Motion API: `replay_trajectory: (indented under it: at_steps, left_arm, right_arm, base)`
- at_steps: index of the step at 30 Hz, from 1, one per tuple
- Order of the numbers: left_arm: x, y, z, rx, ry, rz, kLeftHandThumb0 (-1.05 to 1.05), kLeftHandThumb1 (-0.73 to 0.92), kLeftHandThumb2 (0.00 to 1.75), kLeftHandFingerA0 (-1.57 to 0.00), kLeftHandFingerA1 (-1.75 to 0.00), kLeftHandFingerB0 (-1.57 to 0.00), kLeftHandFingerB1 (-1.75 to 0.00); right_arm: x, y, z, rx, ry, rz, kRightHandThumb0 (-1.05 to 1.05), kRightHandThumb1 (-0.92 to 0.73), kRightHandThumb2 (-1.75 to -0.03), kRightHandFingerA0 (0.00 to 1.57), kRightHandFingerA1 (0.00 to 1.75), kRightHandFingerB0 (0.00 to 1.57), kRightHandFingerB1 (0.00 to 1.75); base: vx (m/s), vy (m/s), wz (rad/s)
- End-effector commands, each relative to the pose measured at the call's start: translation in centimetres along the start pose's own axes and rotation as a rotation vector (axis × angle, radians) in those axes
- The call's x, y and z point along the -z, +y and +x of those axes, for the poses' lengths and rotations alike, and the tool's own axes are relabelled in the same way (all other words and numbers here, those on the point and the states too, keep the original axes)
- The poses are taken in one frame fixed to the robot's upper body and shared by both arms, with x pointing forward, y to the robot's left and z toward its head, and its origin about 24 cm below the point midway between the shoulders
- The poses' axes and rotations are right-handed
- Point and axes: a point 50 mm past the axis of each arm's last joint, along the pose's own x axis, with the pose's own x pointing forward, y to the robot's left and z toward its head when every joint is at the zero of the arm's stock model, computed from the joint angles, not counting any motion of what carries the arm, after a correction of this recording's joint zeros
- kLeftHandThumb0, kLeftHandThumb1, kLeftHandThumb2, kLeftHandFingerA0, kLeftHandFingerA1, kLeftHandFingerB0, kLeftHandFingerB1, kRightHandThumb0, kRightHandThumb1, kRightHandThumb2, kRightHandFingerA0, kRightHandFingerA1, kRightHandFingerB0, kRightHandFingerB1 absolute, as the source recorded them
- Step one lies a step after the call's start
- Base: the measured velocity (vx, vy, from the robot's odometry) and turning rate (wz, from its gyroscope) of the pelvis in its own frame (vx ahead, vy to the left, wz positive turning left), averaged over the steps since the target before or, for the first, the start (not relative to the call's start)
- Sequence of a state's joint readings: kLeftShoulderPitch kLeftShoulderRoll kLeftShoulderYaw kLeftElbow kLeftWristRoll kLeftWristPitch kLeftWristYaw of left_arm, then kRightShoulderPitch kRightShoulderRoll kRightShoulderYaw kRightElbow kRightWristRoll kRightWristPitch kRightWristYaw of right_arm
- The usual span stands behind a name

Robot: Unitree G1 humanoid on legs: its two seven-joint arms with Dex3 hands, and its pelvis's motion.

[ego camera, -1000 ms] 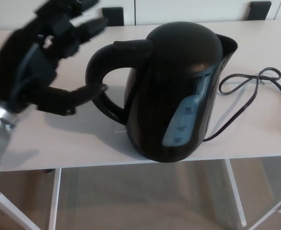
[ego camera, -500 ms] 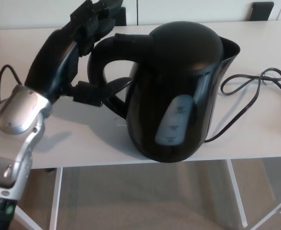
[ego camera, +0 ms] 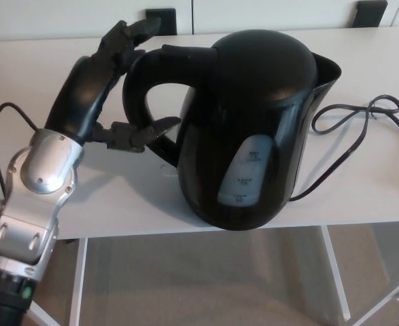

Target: The robot walk towards a table in front and uses its left hand to pick up the pot from the base and places it on the table

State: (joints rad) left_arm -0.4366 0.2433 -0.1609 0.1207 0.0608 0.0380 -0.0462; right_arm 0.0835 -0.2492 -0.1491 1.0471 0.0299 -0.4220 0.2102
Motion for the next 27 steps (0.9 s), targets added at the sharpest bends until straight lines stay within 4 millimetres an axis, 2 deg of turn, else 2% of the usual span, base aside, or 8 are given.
replay_trajectory:
  at_steps: [1, 4, 5, 10, 11, 21, 22, 27]
  left_arm:
    - [-0.6, 1.4, 0.6, -0.095, 0.003, 0.069, -0.24, 0.31, 0.86, -0.07, -0.5, -0.06, -0.49]
    - [-0.6, 1.5, 0.7, -0.098, 0.002, 0.07, -0.24, 0.31, 0.86, -0.07, -0.5, -0.06, -0.49]
    - [-0.6, 1.7, 0.7, -0.113, -0.006, 0.076, -0.5, 0.42, 0.65, -0.22, -0.4, -0.17, -0.36]
    - [-0.6, 2.2, 0.7, -0.145, -0.002, 0.079, -0.46, 0.42, 0.65, -0.26, -0.4, -0.2, -0.36]
    - [-0.5, 2.2, 0.7, -0.15, 0.004, 0.077, -0.46, 0.42, 0.65, -0.27, -0.42, -0.19, -0.37]
    - [-0.7, 1.7, 1.1, -0.163, 0.01, 0.057, -0.43, 0.44, 0.65, -0.32, -0.42, -0.22, -0.37]
    - [-0.9, 1.0, 1.2, -0.159, -0.005, 0.057, -0.39, 0.49, 0.56, -0.43, -0.39, -0.3, -0.32]
    - [-1.0, 0.1, 1.4, -0.137, 0.021, 0.067, -0.42, 0.42, 0.64, -0.37, -0.44, -0.29, -0.39]
  right_arm:
    - [-0.5, -0.8, 0.2, 0.025, 0.004, -0.036, -0.54, -0.43, -0.55, 0.78, 0.49, 0.54, 0.4]
    - [-0.5, -0.8, 0.3, 0.026, 0.003, -0.036, -0.54, -0.43, -0.55, 0.78, 0.49, 0.54, 0.4]
    - [-0.5, -0.8, 0.3, 0.027, 0.004, -0.039, -0.56, -0.43, -0.55, 0.8, 0.51, 0.57, 0.4]
    - [-0.4, -0.7, 0.2, 0.026, 0.005, -0.047, -0.6, -0.43, -0.56, 0.8, 0.52, 0.57, 0.4]
    - [-0.3, -0.6, 0.1, 0.021, 0.005, -0.049, -0.6, -0.34, -0.78, 0.73, 0.62, 0.52, 0.53]
    - [-0.5, -0.6, 0.2, 0.017, 0.001, -0.05, -0.62, -0.34, -0.79, 0.72, 0.62, 0.5, 0.52]
    - [-0.5, -0.7, 0.2, 0.019, -0.002, -0.048, -0.61, -0.34, -0.79, 0.72, 0.61, 0.51, 0.53]
    - [-0.9, -1.0, 0.2, 0.016, -0.024, -0.019, -0.6, -0.35, -0.79, 0.73, 0.62, 0.52, 0.53]
  base:
    - [0.0, 0.0, 0.0]
    - [0.0, 0.0, 0.0]
    - [0.0, 0.0, 0.0]
    - [0.0, 0.0, 0.0]
    - [0.0, 0.0, 0.0]
    - [0.0, 0.0, 0.0]
    - [0.0, 0.0, 0.0]
    - [0.0, 0.0, 0.0]
